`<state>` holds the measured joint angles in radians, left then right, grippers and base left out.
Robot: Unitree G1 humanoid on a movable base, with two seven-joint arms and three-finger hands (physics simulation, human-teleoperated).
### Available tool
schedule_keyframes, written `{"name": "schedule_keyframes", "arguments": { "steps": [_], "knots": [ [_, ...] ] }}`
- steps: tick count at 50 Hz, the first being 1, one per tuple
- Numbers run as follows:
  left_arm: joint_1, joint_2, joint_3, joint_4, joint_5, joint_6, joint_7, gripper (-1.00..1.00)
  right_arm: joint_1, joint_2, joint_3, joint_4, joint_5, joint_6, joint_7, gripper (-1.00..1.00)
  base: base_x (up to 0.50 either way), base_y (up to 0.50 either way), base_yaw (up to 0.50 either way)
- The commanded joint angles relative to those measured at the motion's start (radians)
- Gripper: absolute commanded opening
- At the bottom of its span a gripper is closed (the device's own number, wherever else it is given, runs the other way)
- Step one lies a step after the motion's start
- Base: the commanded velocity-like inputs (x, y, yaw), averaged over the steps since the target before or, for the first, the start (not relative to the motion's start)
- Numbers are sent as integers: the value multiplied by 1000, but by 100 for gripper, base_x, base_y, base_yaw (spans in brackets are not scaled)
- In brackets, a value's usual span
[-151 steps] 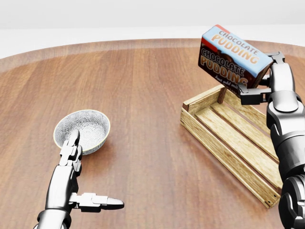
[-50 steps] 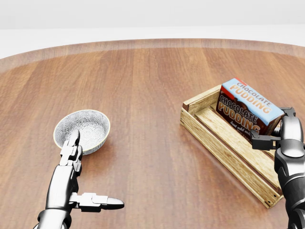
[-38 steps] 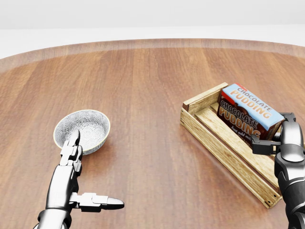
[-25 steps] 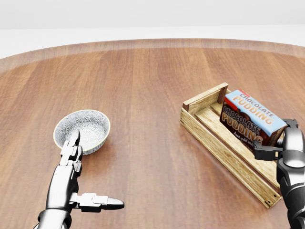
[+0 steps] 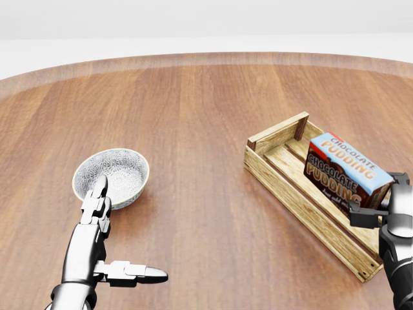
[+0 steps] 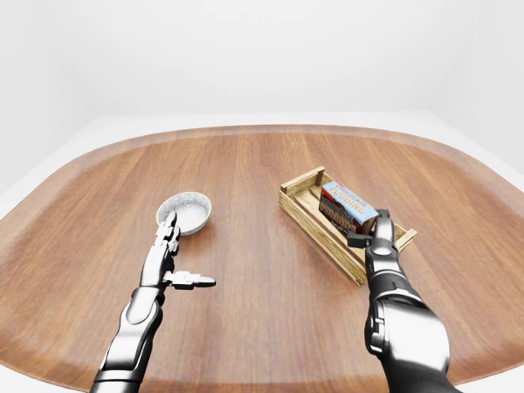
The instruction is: Pick up the chocolate pudding and put it in the tray.
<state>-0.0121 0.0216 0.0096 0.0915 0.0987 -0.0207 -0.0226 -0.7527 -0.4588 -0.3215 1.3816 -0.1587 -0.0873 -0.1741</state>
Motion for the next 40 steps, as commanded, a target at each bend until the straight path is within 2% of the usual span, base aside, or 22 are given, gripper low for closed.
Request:
{"name": "schedule_keyframes", "arguments": {
  "steps": [1, 29, 32, 40],
  "knots": [
    [-2, -1, 6, 4, -26, -7, -14, 100, 13, 1, -10, -12, -16, 0, -24, -100, 0, 0, 0],
    [6, -2, 4, -6, -22, -6, -15, 100, 43, 10, -16, -10, -27, 0, -33, -100, 0, 0, 0],
    [1, -2, 5, 6, -22, -13, -15, 100, 44, 7, -17, -10, -26, 0, -32, -100, 0, 0, 0],
    [-7, -1, 7, 8, -25, -4, -14, 100, 47, 9, -17, -10, -28, 0, -36, -100, 0, 0, 0]
  ]
}}
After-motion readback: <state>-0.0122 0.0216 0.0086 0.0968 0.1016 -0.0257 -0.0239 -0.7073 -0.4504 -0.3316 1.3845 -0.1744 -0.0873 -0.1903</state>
